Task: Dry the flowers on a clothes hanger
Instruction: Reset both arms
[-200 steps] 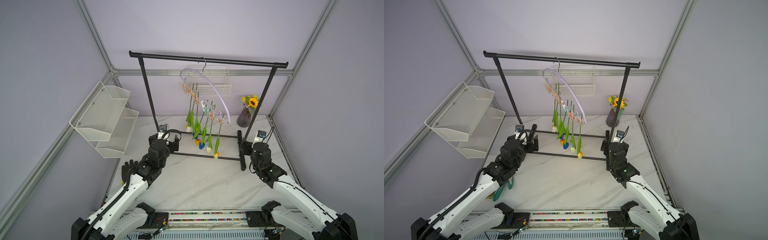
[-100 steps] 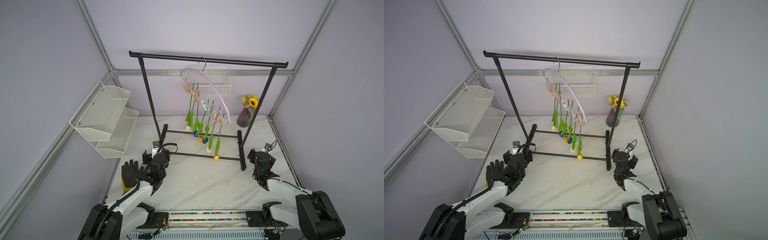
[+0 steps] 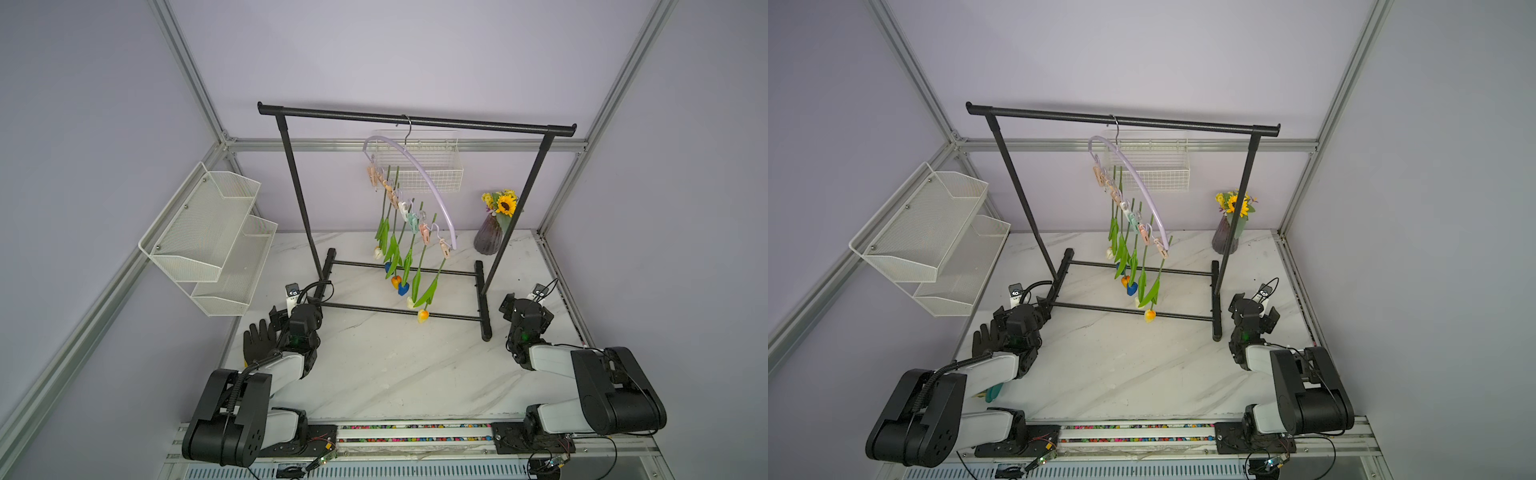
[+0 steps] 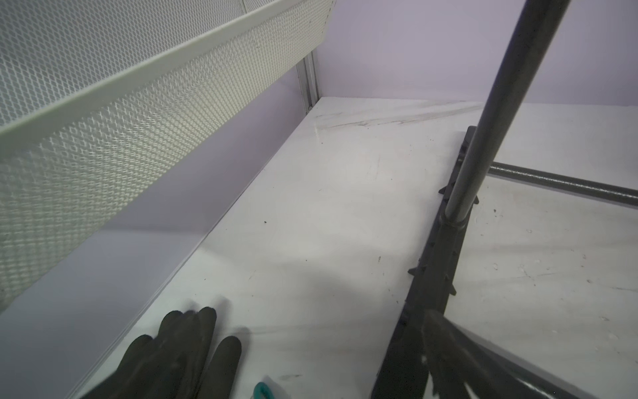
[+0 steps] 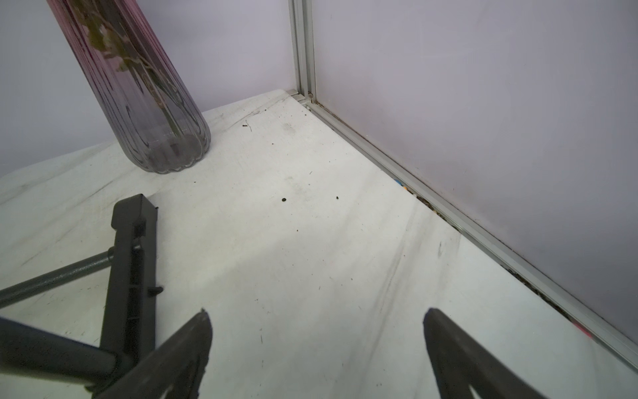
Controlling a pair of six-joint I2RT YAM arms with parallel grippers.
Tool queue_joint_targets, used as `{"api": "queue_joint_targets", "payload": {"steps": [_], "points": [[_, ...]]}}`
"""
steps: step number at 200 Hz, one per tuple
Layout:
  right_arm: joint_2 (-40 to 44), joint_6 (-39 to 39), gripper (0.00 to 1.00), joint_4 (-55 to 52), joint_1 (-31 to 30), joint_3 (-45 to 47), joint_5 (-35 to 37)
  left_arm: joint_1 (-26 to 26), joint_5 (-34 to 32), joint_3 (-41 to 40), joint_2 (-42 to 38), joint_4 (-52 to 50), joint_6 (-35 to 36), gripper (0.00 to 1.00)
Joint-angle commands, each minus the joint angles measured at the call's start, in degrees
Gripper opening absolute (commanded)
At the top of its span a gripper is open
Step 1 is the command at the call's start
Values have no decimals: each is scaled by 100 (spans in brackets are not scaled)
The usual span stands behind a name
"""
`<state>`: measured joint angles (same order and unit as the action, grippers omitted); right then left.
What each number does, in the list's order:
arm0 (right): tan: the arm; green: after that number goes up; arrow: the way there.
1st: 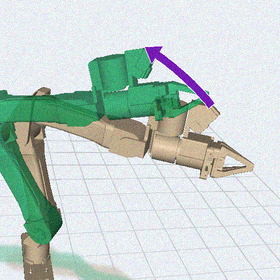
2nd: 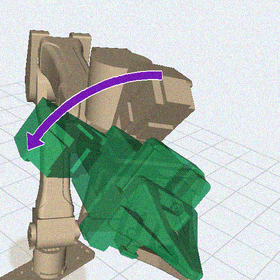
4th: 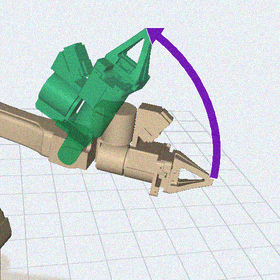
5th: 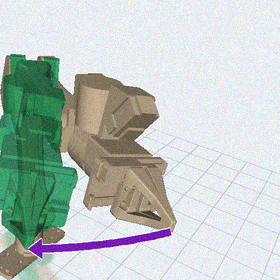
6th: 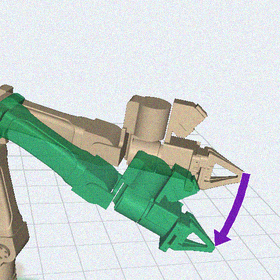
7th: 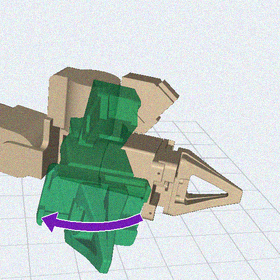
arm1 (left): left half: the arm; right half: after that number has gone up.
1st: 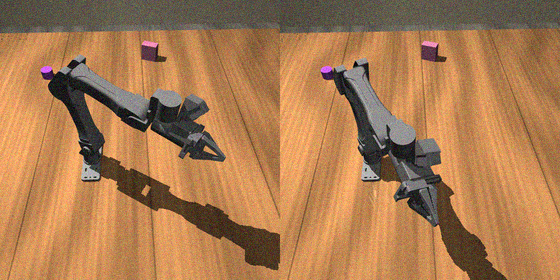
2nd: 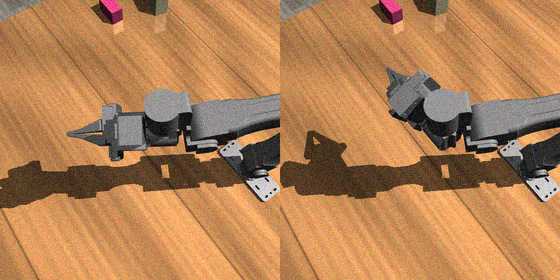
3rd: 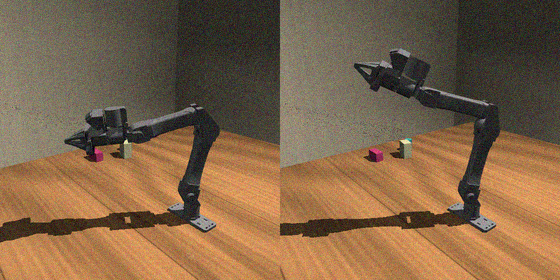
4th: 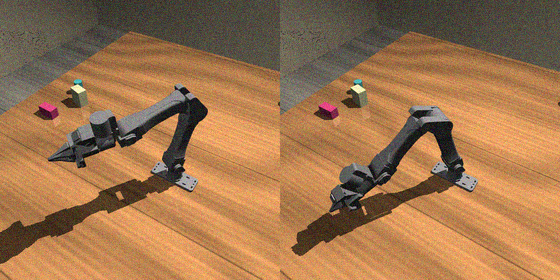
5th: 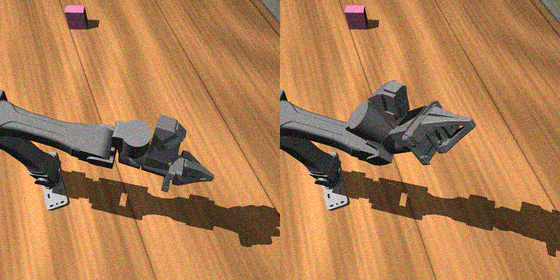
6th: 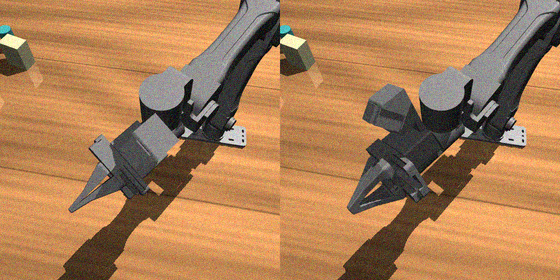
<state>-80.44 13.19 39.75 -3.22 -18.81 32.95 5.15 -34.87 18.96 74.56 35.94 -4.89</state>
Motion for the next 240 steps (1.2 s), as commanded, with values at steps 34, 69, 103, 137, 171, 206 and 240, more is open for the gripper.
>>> {"api": "queue_joint_targets", "payload": {"steps": [34,69,103,137,171,206,240], "points": [[775,-32,97,-530,32,148,-283,-163,742,665,13,-1110,133,100],[1267,26,97,-647,32,401,-504,-84,1181,242,-244,-383,204,100],[397,-328,97,960,38,488,-943,-228,1382,-365,41,1566,385,100],[-758,-769,97,1964,43,138,-1385,-620,2321,-76,1147,2009,252,100],[-1303,-705,97,2190,168,-75,-1763,-677,2671,79,1471,2102,340,100],[-2233,-827,97,3118,208,-131,-2167,-692,2881,238,1479,1791,430,100],[-2133,-980,97,2137,217,-535,-2540,-692,2887,245,1481,1785,427,100]]}}
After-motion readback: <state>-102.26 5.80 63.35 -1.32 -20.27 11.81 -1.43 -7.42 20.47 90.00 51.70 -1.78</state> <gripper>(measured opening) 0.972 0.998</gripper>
